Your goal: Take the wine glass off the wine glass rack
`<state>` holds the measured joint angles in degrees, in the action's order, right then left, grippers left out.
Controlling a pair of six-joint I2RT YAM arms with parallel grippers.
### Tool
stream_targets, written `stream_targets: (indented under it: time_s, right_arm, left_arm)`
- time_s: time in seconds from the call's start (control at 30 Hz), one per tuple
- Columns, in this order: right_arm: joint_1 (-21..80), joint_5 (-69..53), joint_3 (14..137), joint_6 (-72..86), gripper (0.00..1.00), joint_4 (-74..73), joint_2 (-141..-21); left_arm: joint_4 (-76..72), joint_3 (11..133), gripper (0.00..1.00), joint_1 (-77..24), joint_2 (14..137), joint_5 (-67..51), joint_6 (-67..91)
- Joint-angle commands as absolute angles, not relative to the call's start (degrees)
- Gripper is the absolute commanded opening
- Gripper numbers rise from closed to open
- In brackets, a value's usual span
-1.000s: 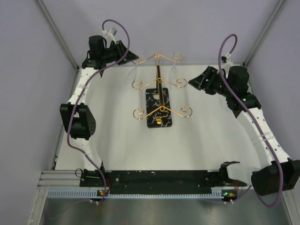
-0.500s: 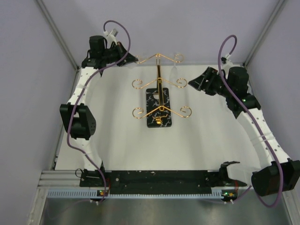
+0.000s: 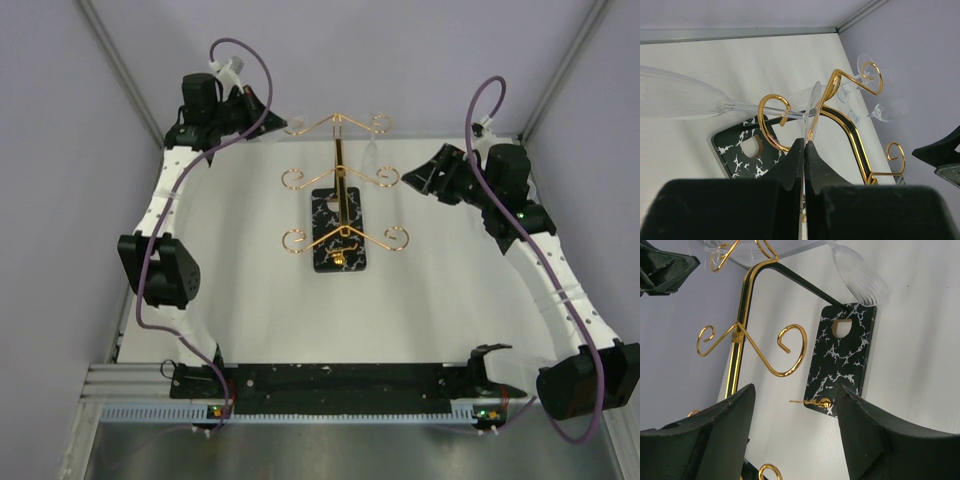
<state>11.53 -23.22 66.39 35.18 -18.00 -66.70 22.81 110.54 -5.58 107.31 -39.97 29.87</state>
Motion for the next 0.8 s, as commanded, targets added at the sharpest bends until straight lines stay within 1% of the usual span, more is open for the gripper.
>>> stream_targets:
  time_s: [0.0, 0.47, 0.77]
  right_arm:
    - [12.48, -23.12, 66.97, 35.33, 0.65, -15.64, -64.86]
    - [12.48, -23.12, 66.53, 35.24, 0.65, -16.00, -64.16]
    - [12.48, -22.94, 65.83, 35.33, 0.65, -15.65, -63.98]
  left_arm:
    - [20.13, 109.51, 0.00, -5.45, 102.13, -37.27, 30.14]
    - [23.55, 107.93, 0.00, -5.45, 101.34, -39.11, 32.78]
    - [22.15, 107.84, 0.00, -5.36, 101.95, -43.42, 39.37]
